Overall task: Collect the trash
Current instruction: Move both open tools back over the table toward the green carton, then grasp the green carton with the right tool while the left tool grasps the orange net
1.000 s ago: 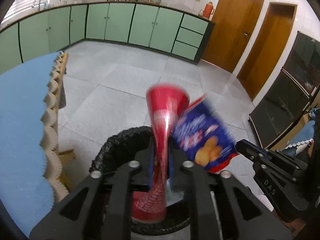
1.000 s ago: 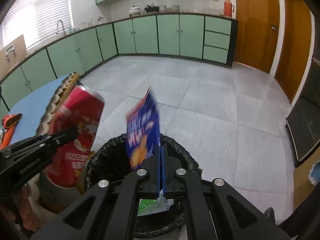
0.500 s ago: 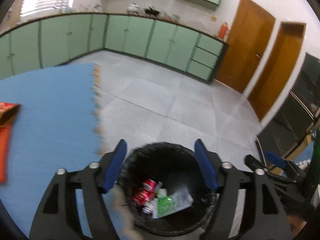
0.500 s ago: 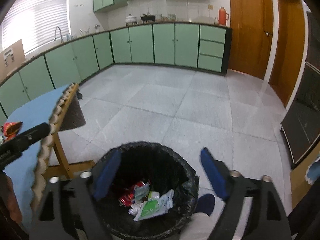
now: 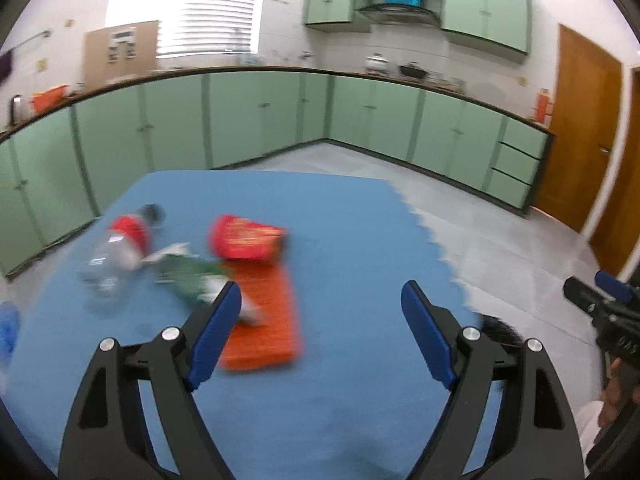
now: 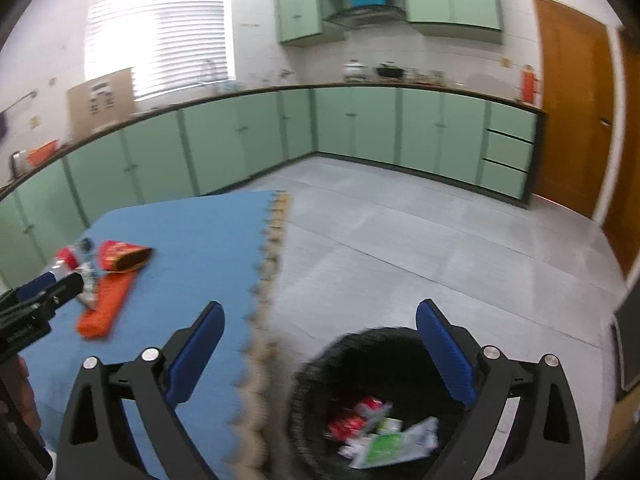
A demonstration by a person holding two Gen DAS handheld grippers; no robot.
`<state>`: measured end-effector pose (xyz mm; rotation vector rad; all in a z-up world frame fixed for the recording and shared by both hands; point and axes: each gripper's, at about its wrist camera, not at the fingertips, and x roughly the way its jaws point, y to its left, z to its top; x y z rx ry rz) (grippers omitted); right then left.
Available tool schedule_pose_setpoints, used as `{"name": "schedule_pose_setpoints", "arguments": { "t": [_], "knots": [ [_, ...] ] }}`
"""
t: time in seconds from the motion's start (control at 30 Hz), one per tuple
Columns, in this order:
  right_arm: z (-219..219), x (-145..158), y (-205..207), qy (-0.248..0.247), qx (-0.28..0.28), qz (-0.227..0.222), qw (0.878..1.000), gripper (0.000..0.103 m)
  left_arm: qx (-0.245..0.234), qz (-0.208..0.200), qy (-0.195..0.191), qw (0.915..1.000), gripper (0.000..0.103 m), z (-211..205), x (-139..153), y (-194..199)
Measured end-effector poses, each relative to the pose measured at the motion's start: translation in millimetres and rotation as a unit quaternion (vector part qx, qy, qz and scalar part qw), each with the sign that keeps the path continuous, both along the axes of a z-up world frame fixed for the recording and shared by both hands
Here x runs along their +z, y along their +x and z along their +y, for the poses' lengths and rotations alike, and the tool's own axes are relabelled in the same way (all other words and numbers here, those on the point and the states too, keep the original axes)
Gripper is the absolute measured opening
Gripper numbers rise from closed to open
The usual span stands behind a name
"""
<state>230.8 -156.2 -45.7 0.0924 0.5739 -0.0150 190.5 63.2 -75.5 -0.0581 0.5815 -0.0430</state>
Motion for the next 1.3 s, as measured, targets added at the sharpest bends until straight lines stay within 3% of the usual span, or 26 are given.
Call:
{"name": "schedule_pose_setpoints", "arguments": {
  "t": [0.2, 0.47, 0.87, 1.3],
  "knots": [
    [75.7, 2.9, 15.4, -0.005, 0.073, -0.011, 0.997, 0.094, 0.075, -0.001, 0.02, 0.997, 0.08, 70.3, 0.9, -14.4],
    [148.8, -2.3, 29.9, 0.0, 0.137, -0.016, 0.99, 0.093, 0.136, 0.009, 0.026, 0.9903, 0.08, 137.3, -5.0, -25.8],
    [232.8, -16.6, 46.2, -0.011, 0.22, 0.002, 0.976, 0.086, 0.165, 0.028, 0.016, 0.9858, 0.08, 182.1, -20.8, -18.8],
    [268.1, -33.9, 71.9, -0.032, 0.241, 0.038, 0.969, 0.078, 0.176, 0.058, 0.01, 0.9826, 0.08, 207.6, -42.4, -13.0]
  ]
}}
